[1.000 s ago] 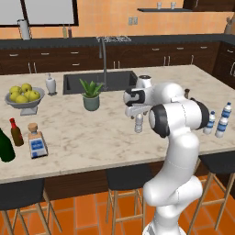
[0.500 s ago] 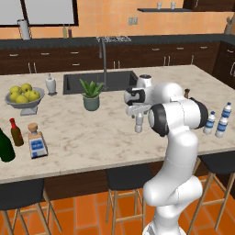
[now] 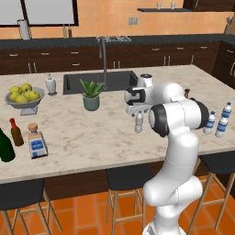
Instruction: Move the plastic bottles in the middle to the plastics group, and the glass bottles in the middle to the glass group.
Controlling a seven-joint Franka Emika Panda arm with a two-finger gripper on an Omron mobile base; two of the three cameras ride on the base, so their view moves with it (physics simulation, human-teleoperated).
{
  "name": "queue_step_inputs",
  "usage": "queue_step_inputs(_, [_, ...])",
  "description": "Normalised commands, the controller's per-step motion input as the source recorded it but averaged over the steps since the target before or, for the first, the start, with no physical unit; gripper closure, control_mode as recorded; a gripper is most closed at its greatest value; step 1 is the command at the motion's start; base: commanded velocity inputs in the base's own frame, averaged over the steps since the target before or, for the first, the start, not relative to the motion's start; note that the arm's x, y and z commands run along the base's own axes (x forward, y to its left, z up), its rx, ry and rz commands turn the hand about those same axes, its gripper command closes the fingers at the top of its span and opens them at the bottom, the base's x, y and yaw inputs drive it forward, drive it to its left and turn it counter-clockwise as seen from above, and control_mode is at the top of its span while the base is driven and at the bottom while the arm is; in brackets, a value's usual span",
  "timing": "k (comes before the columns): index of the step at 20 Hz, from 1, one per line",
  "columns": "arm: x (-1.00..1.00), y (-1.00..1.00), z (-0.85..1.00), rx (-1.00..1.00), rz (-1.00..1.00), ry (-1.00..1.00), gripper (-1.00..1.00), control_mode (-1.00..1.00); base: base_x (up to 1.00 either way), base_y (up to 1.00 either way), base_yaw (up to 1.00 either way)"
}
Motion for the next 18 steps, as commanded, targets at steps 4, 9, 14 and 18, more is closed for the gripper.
queue_step_inputs(4, [0.00,0.00,-0.10,0.00,0.00,-0.08,-1.00,-1.00,0.00,0.00,0.00])
queue_step_inputs(9, [0.00,0.00,-0.18,0.00,0.00,-0.01,-1.00,-1.00,0.00,0.00,0.00])
queue_step_inputs(14, [-0.01,0.00,-0.01,0.00,0.00,0.00,1.00,-1.00,0.00,0.00,0.00])
queue_step_inputs(18, [-0.07,0.00,0.00,0.00,0.00,-0.04,1.00,-1.00,0.00,0.00,0.00])
